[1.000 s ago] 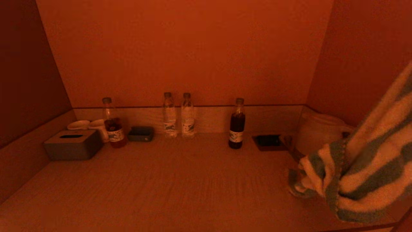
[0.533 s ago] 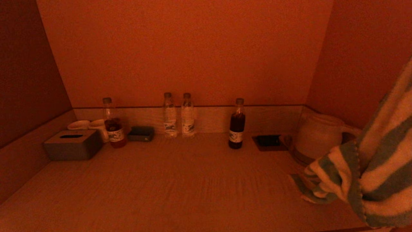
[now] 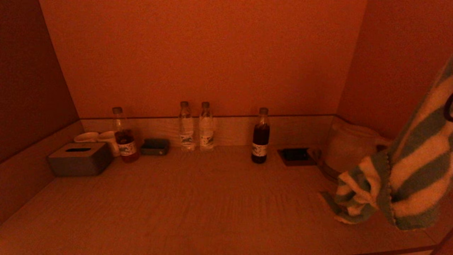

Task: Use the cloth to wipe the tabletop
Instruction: Place the tablecloth

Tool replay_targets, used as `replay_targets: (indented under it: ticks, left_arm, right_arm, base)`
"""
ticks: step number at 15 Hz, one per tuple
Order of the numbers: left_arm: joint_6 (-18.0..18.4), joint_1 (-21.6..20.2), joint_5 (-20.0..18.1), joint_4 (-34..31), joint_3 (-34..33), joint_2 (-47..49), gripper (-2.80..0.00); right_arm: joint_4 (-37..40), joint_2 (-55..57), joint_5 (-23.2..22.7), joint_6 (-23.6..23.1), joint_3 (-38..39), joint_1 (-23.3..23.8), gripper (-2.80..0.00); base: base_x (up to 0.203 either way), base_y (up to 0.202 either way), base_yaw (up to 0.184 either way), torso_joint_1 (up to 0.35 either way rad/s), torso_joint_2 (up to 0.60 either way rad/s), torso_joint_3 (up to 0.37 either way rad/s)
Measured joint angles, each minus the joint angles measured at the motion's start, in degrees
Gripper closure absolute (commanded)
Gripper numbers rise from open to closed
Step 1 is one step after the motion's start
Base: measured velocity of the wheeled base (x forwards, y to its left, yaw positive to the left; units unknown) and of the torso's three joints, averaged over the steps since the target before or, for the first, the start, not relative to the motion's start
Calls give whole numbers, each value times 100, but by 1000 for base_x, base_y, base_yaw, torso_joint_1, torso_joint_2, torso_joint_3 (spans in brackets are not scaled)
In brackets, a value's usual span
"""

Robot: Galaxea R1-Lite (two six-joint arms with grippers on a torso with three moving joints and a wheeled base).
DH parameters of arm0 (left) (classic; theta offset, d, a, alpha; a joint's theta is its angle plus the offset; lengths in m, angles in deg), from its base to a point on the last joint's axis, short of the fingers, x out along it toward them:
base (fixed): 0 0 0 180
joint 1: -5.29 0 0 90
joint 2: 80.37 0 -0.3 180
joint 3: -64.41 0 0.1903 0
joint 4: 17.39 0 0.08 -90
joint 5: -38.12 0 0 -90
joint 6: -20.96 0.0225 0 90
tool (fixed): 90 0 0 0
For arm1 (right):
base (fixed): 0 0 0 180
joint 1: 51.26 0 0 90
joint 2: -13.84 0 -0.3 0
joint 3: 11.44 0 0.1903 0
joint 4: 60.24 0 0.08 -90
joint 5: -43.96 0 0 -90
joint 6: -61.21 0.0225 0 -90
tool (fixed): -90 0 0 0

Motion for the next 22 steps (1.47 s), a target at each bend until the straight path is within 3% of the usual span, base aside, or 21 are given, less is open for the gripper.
replay_targets:
  ticks: [7, 13, 22]
  left_arm:
    - [1, 6, -6, -5, 0, 0, 0]
    - [1, 2, -2, -2, 0, 0, 0]
    - [0, 2, -4, -2, 0, 0, 0]
  right_arm:
    - [-207, 541, 73, -60, 516, 15, 0]
    - [-208, 724, 25, -67, 1401, -393, 0]
    - [-189, 825, 49, -69, 2016, -749, 0]
  base:
    - [0, 0, 0, 0, 0, 0]
    - [0, 0, 0, 0, 0, 0]
    - [0, 0, 0, 0, 0, 0]
